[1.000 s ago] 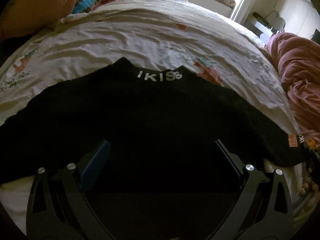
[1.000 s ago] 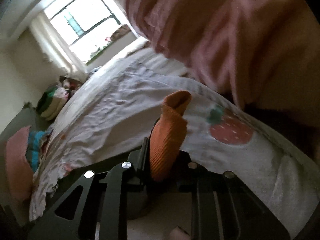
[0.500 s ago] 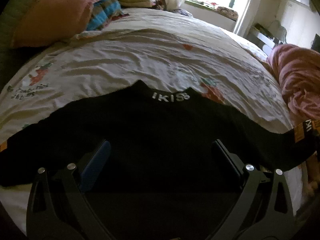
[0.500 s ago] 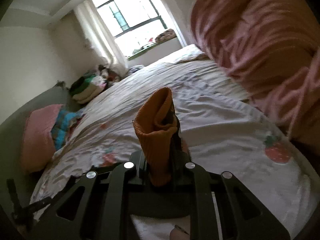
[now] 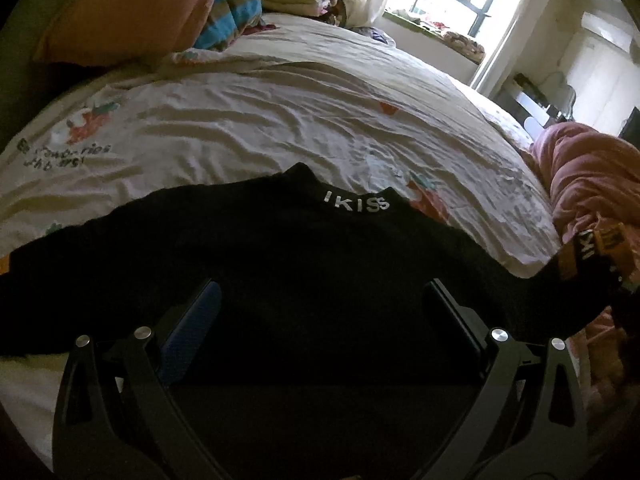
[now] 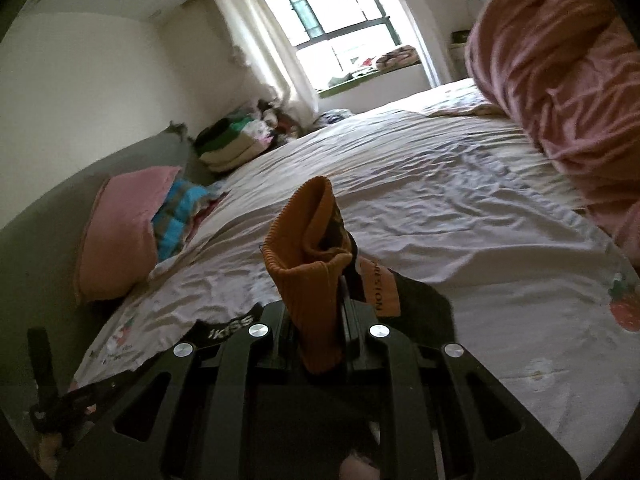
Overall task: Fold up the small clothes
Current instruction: 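Carry the sock with the right gripper over the sweatshirt toward the left gripper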
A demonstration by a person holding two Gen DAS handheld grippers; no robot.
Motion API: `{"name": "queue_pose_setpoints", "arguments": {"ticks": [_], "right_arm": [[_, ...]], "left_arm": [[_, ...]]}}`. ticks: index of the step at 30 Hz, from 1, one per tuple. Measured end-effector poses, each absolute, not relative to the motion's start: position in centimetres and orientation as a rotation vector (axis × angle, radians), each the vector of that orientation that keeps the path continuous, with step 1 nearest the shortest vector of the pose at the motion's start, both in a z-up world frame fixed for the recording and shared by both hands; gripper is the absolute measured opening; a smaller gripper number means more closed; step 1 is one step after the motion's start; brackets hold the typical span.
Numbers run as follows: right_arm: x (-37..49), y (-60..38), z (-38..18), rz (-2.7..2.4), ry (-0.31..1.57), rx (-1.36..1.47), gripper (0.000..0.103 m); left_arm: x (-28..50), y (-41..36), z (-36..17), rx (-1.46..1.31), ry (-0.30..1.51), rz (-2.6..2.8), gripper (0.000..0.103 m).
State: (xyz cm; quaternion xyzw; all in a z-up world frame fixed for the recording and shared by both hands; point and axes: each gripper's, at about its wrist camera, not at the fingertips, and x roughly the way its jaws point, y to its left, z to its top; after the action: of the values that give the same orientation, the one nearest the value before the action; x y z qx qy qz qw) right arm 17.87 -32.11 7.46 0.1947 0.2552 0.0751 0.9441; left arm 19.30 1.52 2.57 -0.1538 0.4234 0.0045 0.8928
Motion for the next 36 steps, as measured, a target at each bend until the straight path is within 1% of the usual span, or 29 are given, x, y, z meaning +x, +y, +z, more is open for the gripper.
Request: {"name": "queue_pose_setpoints", "arguments": {"ticks": [8,18,29,34,36], "right_arm": [[18.6,-27.6,7.4,0.225,0.555,0.365,0.015],[20.0,-22.4,5.9,0.302,0.618,0.341,0.015],[21.4,-15.8,3.2,0.369,0.712,0.303,0.015],[22.5,-12.7,1.8,0.387,0.757,0.278,0.015],[22.9,-11.8,1.1,0.392,0.778,0.270,0.017]], "left_arm": [[19.1,3.1,2.2,-0.375,0.889,0.005,0.094],[18.8,5.9,0.9,-0.479,0.905,-0.017,0.094],[19.0,8.6,-0.8,-0.622,0.919,-0.091,0.094],[19.2,9.0,-1.7,-0.643,0.935,-0.112,0.094],[19.3,9.3,-2.3,-0.663,0.949,-0.117,0.094]]}}
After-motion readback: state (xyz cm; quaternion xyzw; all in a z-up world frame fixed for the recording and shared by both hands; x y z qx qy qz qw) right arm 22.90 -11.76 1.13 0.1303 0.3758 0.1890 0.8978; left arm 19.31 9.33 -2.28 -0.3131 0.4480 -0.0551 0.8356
